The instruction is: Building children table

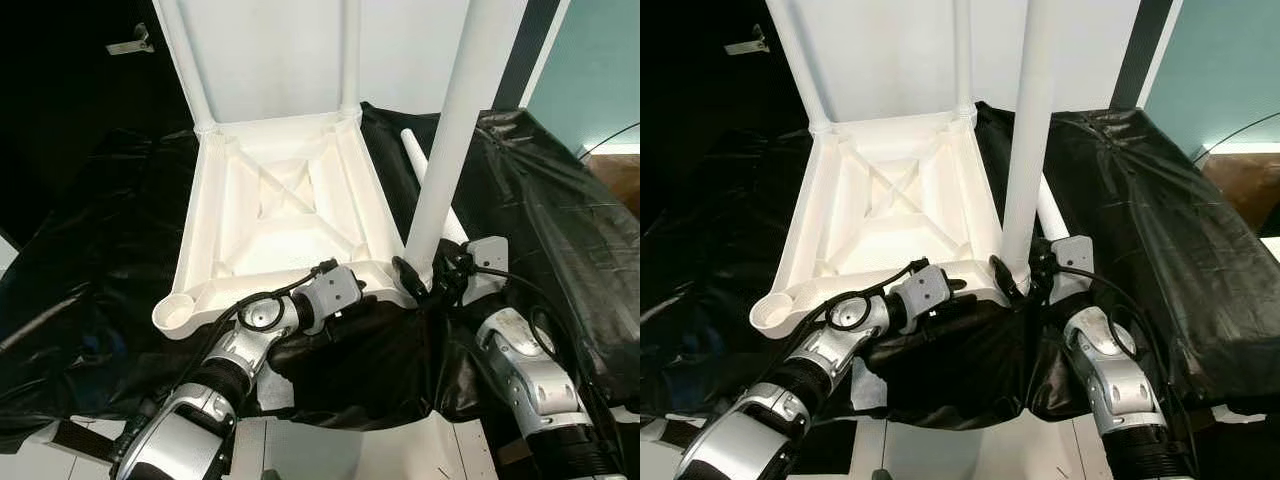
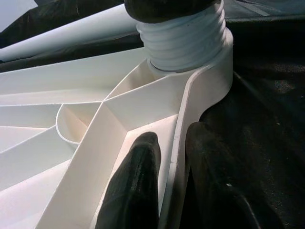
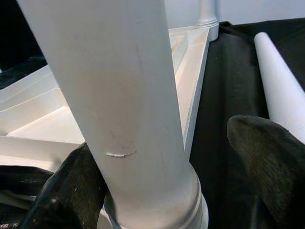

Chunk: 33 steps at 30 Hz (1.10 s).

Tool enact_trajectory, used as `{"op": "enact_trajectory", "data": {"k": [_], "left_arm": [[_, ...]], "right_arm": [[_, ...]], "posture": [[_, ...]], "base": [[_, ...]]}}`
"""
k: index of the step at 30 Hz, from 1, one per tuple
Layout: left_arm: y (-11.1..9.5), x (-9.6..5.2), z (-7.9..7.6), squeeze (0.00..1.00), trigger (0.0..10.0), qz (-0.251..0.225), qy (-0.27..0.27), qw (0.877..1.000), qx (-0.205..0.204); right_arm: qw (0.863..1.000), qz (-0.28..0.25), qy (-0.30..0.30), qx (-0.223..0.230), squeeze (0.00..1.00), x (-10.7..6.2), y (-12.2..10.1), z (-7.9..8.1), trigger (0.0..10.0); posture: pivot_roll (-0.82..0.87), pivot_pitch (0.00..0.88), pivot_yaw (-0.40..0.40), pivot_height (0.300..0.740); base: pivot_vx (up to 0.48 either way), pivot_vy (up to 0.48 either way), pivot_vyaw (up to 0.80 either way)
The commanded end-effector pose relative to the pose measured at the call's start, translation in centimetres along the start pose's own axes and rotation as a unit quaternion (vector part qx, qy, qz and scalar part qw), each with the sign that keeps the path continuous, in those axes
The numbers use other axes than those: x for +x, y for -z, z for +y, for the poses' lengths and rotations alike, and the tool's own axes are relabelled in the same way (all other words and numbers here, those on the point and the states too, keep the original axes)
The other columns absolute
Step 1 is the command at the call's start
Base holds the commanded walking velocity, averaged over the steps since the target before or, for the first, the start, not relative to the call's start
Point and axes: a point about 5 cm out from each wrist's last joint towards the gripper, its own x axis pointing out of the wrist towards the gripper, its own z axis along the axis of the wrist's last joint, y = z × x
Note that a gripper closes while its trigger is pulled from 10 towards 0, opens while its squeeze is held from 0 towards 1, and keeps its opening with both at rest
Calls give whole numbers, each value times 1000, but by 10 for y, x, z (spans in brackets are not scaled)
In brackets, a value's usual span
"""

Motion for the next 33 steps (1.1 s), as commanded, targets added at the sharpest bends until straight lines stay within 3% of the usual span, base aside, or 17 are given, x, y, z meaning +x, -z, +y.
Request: {"op": "enact_trajectory", "data": {"k": [1, 7, 15, 20, 22, 25, 31, 33], "left_arm": [[25, -11, -14, 0, 10000, 55, 36, 998, -12], [26, -11, -16, 0, 10000, 60, 48, 997, 0], [26, -13, -18, 0, 10000, 62, 46, 997, 1], [26, -19, -26, 0, 10000, 38, 81, 996, -11], [23, -24, -32, 0, 10000, 12, 120, 992, -34], [24, -36, -37, 0, 10000, 3, 185, 981, -54], [28, -43, -37, 0, 10000, 17, 208, 977, -43], [28, -44, -38, 0, 10000, 24, 219, 975, -35]], "right_arm": [[1000, 26, 5, -4, 0, -7, 7, -19, 10000], [990, 37, -117, -75, 0, 0, -1, -29, 10000], [969, 72, -230, -60, 0, 8, -1, -22, 10000], [961, 79, -255, -68, 0, 14, 2, -22, 10000], [960, 77, -258, -70, 0, 18, 2, -22, 10000], [957, 67, -275, -65, 0, 21, 1, -14, 10000], [951, 50, -298, -65, 0, 23, -3, 0, 10000], [940, 43, -333, -63, 0, 21, -5, 13, 10000]], "posture": [[-82, 26, 39, 740], [-79, 24, 43, 740], [-44, 29, 35, 740], [-20, 34, 30, 740], [-13, 33, 27, 740], [-1, 27, 26, 740], [-5, 23, 34, 740], [-15, 22, 44, 740]], "base": [[0, 0, 0], [0, 0, 0], [0, 0, 0], [0, 0, 0], [0, 0, 0], [0, 0, 0], [0, 0, 0], [0, 0, 0]]}}
